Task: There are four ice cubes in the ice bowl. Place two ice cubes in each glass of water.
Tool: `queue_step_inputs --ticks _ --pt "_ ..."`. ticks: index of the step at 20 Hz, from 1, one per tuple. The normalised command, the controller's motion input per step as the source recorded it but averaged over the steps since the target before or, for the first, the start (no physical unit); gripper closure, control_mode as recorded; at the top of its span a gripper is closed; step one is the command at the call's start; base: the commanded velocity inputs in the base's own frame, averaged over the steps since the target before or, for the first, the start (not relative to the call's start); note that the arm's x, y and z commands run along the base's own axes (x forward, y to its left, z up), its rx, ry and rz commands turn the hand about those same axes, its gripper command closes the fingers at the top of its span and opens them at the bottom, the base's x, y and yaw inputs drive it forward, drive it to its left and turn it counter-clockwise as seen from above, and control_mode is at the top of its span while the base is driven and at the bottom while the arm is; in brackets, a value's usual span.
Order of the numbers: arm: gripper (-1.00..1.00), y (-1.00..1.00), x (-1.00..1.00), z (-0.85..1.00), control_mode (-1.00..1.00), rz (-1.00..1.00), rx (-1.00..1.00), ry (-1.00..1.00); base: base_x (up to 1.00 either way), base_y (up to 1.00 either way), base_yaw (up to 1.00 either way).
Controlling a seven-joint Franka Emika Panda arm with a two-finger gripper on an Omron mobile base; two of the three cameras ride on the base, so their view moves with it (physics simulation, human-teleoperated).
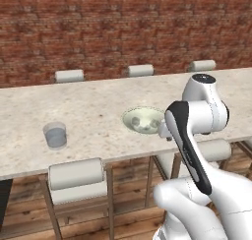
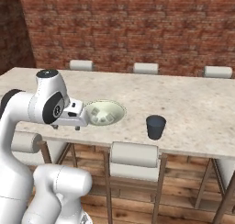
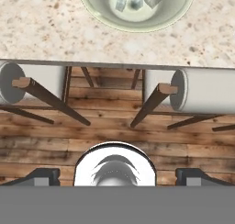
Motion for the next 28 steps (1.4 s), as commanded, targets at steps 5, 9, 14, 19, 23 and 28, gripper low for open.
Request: queue_step_inputs --ticks 5,9,14,19,23,28 --pt "-1.00 0.00 0.00 0.00 1.00 0.00 0.00 0.00 0.27 0.36 0.00" --pt "-1.00 0.00 0.00 0.00 1.00 0.00 0.00 0.00 0.40 0.35 0.00" --pt "-1.00 0.00 0.00 0.00 1.00 0.00 0.00 0.00 0.41 0.32 0.00" --pt "-1.00 0.00 0.00 0.00 1.00 0.00 0.00 0.00 0.30 0.24 0.00" --pt "-1.00 0.00 0.00 0.00 1.00 0.00 0.00 0.00 0.39 0.20 0.00" --pt "-1.00 0.00 0.00 0.00 1.00 0.00 0.00 0.00 0.41 0.20 0.00"
